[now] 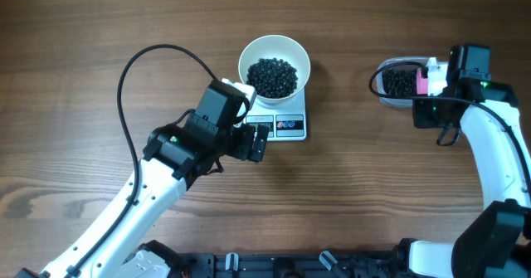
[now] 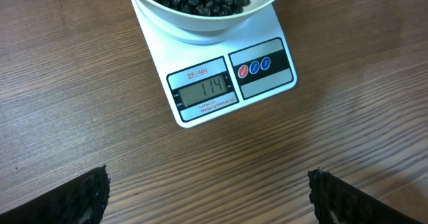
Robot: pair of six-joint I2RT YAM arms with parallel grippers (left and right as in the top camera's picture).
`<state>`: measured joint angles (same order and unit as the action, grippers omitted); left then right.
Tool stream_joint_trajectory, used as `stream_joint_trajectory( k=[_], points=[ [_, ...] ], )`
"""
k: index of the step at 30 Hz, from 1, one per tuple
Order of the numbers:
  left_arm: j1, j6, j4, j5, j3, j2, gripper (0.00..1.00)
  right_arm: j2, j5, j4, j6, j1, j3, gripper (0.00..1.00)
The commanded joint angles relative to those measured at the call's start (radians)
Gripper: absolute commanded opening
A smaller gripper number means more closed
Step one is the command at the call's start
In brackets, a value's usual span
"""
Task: Scoop item into bowl and weigh 150g on scale
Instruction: 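Carry the empty scoop back to the bean tub with the right gripper, then drag the scoop through the beans in the tub to fill it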
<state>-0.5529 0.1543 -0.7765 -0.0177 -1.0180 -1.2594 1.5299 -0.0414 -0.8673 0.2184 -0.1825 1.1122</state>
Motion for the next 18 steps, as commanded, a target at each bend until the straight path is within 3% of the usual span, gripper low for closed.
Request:
stream_joint_trajectory(
  k=[1,10,18],
  points=[
    [0.008,-0.013,0.002,-0.008,0.012,0.000,1.00,0.027,0.062,-0.002,0.019,0.003,-0.008,0.04],
    [0.008,-0.013,0.002,-0.008,0.012,0.000,1.00,0.092,0.212,-0.045,0.071,0.016,-0.008,0.04],
    [0.008,-0.013,0.002,-0.008,0.012,0.000,1.00,0.097,0.227,-0.015,0.080,0.016,-0.007,0.04]
  ],
)
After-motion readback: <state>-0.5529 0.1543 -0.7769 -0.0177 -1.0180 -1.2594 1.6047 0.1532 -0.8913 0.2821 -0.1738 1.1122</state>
